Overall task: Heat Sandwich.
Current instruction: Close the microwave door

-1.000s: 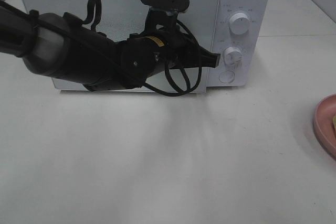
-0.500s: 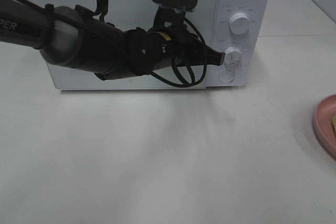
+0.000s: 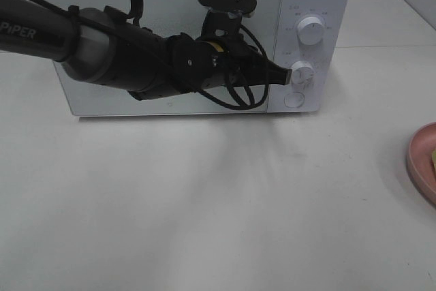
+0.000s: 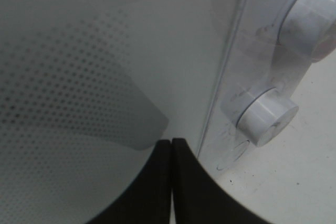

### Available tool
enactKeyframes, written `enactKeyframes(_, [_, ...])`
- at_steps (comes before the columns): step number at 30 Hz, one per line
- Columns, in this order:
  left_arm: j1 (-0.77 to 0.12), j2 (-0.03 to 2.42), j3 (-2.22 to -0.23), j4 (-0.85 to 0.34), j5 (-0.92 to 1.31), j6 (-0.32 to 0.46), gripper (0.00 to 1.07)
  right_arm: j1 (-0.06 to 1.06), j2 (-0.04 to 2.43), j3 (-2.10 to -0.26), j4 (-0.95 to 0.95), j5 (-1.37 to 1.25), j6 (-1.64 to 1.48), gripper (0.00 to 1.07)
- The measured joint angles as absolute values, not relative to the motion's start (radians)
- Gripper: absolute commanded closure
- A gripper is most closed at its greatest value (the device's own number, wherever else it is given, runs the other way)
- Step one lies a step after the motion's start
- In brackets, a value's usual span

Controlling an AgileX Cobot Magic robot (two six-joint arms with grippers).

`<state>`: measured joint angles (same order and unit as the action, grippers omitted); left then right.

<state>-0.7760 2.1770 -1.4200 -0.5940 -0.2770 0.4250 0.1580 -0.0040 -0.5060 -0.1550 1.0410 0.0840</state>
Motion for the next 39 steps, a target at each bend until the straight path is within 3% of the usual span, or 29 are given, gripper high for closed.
enactKeyframes(32, [-0.771,2.170,-1.434,-0.598,-0.225,0.449,1.06,0.158,-0.004,-0.506,-0.155,1.041,0.084,0.31])
enactKeyframes(39, [-0.779,2.129,-1.438,-0.612,-0.217,0.492,1.06,0.158,-0.004,-0.506,-0.155,1.041,0.084,0.31])
